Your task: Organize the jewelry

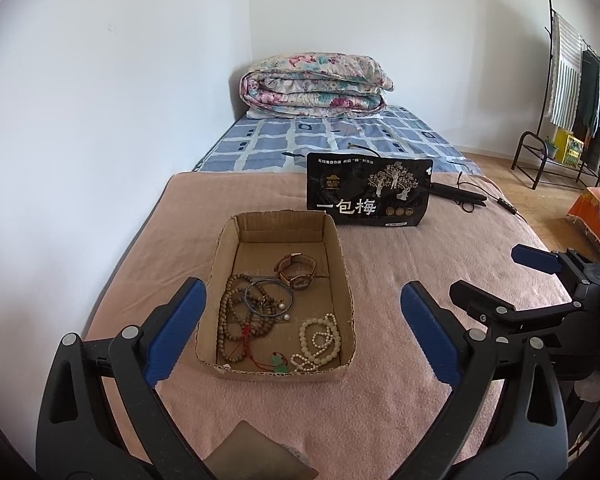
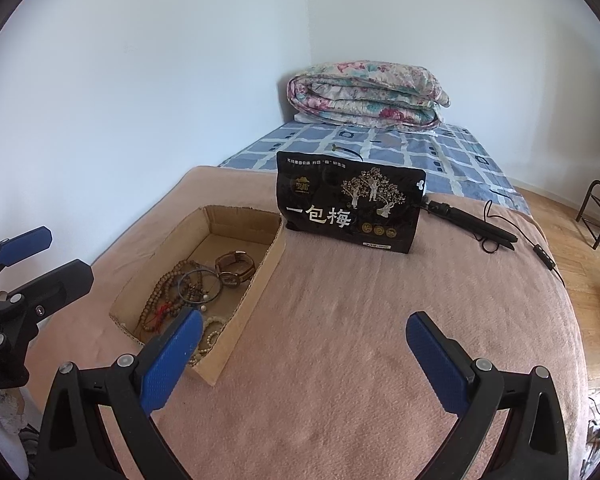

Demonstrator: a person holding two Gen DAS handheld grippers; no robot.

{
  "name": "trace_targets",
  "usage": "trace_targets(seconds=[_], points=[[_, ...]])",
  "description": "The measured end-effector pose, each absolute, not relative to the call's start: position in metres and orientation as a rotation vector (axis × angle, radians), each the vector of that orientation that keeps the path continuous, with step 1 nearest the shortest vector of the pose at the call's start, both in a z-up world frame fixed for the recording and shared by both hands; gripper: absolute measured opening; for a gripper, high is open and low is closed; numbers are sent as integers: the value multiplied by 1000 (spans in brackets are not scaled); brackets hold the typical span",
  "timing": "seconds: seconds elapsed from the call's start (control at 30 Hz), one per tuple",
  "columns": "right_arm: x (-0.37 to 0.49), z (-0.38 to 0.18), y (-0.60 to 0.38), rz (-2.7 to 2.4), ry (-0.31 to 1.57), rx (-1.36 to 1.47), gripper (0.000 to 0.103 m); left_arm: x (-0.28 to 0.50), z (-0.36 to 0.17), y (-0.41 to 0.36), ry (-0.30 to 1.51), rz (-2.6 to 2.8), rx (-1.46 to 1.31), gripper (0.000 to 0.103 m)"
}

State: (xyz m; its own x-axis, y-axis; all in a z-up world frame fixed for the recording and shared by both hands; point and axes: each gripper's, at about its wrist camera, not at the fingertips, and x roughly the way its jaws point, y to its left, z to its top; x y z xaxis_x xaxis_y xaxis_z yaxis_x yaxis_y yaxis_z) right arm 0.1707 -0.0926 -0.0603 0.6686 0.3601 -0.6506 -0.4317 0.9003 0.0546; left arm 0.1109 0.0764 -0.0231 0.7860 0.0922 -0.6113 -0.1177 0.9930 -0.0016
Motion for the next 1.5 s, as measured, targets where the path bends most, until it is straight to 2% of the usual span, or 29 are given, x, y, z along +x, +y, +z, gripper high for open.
trace_targets(seconds=[1.5], points=[[173,-71,-90,454,745,-107,103,111,-19,73,646,135,-30,100]])
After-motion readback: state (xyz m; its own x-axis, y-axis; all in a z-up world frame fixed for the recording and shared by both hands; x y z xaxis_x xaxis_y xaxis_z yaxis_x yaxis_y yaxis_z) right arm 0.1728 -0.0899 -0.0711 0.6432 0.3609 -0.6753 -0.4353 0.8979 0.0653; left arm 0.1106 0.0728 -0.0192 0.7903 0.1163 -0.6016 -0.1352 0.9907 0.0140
